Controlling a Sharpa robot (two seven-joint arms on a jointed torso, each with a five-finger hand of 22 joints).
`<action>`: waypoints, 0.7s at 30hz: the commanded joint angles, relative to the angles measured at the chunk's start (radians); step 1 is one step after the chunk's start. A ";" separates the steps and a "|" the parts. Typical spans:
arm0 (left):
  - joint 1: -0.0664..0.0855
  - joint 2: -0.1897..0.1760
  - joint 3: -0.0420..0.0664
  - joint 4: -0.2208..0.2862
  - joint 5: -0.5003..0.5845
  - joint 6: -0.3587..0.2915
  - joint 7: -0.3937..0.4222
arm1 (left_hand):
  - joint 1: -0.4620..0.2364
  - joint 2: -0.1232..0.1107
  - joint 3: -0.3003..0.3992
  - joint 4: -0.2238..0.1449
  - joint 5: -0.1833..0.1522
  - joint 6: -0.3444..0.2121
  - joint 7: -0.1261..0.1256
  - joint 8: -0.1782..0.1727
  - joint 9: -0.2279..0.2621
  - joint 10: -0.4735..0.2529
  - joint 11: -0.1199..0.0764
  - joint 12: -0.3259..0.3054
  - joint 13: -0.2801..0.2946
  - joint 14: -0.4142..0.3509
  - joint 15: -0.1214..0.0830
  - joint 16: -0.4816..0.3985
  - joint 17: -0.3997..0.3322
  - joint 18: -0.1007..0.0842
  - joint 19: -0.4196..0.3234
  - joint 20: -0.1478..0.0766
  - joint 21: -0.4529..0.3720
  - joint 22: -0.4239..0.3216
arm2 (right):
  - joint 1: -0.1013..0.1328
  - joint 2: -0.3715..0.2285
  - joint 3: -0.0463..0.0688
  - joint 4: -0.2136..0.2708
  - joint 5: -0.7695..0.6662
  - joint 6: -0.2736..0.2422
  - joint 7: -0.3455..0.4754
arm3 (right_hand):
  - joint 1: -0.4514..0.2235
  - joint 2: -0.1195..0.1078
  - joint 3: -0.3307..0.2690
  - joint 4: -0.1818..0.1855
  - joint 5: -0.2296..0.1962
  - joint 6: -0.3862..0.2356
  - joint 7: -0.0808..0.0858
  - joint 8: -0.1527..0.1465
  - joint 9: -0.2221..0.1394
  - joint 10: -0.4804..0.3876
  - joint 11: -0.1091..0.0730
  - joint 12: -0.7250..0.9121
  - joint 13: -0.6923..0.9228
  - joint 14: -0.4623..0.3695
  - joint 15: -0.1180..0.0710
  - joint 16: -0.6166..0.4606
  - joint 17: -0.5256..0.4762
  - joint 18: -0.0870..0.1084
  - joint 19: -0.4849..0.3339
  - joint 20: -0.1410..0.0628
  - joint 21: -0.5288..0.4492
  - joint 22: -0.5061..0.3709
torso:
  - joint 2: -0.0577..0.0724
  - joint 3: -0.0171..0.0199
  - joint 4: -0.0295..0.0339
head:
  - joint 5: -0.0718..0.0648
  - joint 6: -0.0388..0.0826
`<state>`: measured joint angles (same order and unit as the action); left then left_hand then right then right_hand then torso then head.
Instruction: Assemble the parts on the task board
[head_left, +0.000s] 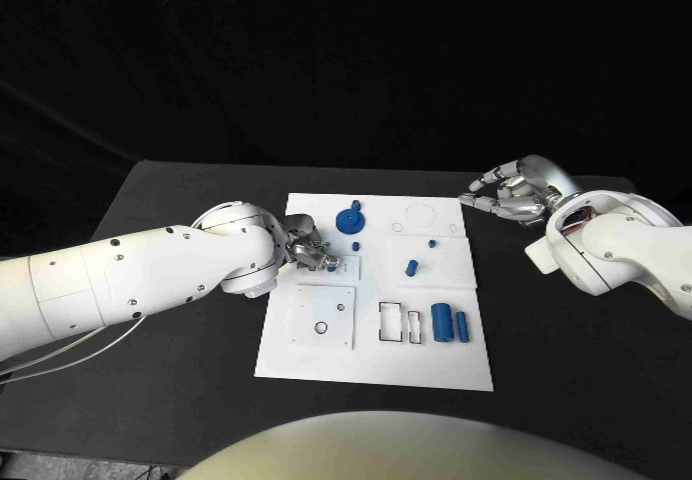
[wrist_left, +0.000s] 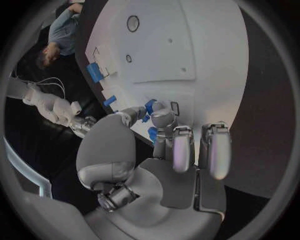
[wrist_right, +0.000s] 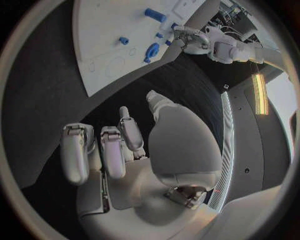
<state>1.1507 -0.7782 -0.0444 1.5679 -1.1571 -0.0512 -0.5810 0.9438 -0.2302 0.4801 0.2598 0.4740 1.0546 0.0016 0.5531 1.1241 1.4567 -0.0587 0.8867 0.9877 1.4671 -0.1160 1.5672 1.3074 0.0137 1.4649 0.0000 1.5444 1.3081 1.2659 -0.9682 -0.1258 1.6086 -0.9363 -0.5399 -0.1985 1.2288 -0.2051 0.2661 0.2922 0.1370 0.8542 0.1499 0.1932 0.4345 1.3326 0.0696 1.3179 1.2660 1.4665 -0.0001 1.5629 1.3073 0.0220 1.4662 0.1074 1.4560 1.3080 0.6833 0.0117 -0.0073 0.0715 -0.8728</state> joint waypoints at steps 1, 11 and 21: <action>0.000 -0.003 0.004 0.008 0.016 0.018 -0.010 | 0.010 -0.003 -0.013 0.004 0.005 0.008 -0.002 0.007 0.003 0.007 0.000 0.005 0.001 0.104 -0.006 0.004 0.263 -0.007 0.088 -0.007 0.003 0.246 | -0.001 0.001 0.000 -0.001 -0.004 0.000 0.005 | -0.008 0.002 -0.004 0.000 -0.005 -0.002 -0.002 0.004 0.001 -0.002 -0.002 -0.003 0.000 0.097 -0.001 -0.004 0.235 0.011 0.026 0.000 -0.005 0.193 | -0.001 0.0006 0.0002 | 0.001 0.000; 0.003 -0.012 0.019 0.022 0.032 0.011 -0.011 | 0.013 0.001 -0.048 0.028 -0.015 0.005 -0.001 0.009 0.008 0.005 0.000 0.003 -0.001 0.104 -0.006 0.004 0.263 -0.006 0.087 -0.007 0.002 0.246 | -0.001 0.002 0.000 -0.002 -0.004 -0.004 0.004 | -0.009 0.004 -0.005 -0.001 -0.003 -0.002 -0.002 0.004 0.001 -0.003 -0.002 -0.004 -0.001 0.097 -0.001 -0.004 0.236 0.011 0.027 0.000 -0.004 0.193 | -0.001 0.0005 0.0008 | 0.005 0.000; 0.029 -0.031 0.056 0.034 0.104 0.023 -0.004 | 0.054 0.002 -0.084 0.029 0.005 -0.066 0.011 -0.048 -0.017 -0.049 0.006 -0.083 -0.068 0.095 0.008 -0.022 0.226 0.012 0.039 0.002 -0.062 0.204 | -0.001 0.004 0.000 -0.008 -0.002 -0.007 0.005 | -0.011 0.004 -0.006 -0.001 -0.002 -0.002 -0.002 0.004 0.001 -0.003 -0.002 -0.004 -0.002 0.097 -0.001 -0.004 0.234 0.011 0.026 0.000 -0.005 0.193 | 0.000 0.0002 -0.0006 | 0.009 0.000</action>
<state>1.1718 -0.8079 0.0083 1.6019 -1.1083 -0.0473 -0.5917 0.9918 -0.2277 0.4003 0.2897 0.4727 0.9899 0.0120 0.5070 1.1083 1.4116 -0.0527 0.8108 0.9254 1.4672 -0.1145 1.5522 1.3074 0.0138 1.4649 0.0001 1.4927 1.3078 1.2652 -0.9653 -0.1258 1.6017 -0.9357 -0.5452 -0.1988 1.2264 -0.2027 0.2661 0.2921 0.1370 0.8542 0.1499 0.1932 0.4343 1.3326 0.0696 1.3179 1.2651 1.4665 -0.0001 1.5629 1.3073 0.0221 1.4661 0.1074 1.4561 1.3077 0.6827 0.0121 -0.0071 0.0790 -0.8727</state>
